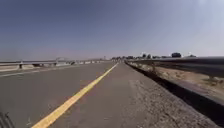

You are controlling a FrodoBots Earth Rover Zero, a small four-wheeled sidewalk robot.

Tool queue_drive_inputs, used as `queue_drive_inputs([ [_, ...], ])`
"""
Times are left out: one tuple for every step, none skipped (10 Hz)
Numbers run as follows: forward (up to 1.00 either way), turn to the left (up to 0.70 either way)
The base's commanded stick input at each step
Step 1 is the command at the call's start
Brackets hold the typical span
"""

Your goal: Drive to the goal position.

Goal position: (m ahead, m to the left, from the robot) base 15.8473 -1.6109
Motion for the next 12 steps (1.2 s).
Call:
queue_drive_inputs([
  [0.5,0.0],
  [0.5,0.0],
  [0.5,0.0],
  [0.5,0.0],
  [0.5,0.0],
  [0.5,0.0],
  [0.5,0.0],
  [0.5,0.0],
  [0.5,0.0],
  [0.5,0.0],
  [0.5,0.0],
  [0.5,0.0],
])
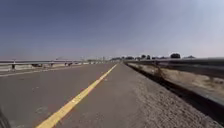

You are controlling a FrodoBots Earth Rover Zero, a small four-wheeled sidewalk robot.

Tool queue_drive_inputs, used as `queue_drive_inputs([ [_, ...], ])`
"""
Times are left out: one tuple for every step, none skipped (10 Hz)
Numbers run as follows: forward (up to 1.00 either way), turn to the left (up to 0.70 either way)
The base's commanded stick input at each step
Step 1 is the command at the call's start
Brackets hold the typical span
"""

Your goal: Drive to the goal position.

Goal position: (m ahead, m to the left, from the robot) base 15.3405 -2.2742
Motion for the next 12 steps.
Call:
queue_drive_inputs([
  [0.5,0.0],
  [0.5,0.0],
  [0.5,0.0],
  [0.5,0.0],
  [0.5,0.0],
  [0.5,0.0],
  [0.5,0.0],
  [0.5,0.0],
  [0.5,0.0],
  [0.5,0.0],
  [0.5,0.0],
  [0.5,0.0],
])
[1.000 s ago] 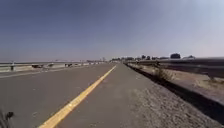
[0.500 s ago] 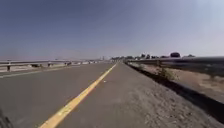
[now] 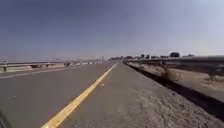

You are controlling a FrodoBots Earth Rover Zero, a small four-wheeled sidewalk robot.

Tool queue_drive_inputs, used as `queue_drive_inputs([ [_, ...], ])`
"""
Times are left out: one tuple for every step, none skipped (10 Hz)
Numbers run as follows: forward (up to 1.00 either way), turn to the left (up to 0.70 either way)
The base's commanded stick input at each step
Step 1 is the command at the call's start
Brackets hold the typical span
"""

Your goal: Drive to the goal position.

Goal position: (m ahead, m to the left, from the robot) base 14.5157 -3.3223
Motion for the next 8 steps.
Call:
queue_drive_inputs([
  [0.5,0.0],
  [0.5,0.0],
  [0.5,0.0],
  [0.5,0.0],
  [0.5,0.0],
  [0.5,0.0],
  [0.5,0.0],
  [0.5,0.0],
])
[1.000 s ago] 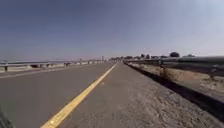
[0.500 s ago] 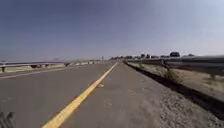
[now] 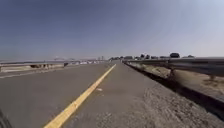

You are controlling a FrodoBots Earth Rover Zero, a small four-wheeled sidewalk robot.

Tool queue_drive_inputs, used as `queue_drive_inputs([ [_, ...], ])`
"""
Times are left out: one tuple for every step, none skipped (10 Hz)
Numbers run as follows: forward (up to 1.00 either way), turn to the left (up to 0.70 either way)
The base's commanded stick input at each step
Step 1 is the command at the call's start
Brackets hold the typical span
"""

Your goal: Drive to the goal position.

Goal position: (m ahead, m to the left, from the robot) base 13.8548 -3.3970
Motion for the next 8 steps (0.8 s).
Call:
queue_drive_inputs([
  [0.5,0.0],
  [0.3,0.0],
  [0.3,0.0],
  [0.3,0.0],
  [0.3,0.0],
  [0.3,0.0],
  [0.3,0.0],
  [0.3,0.0],
])
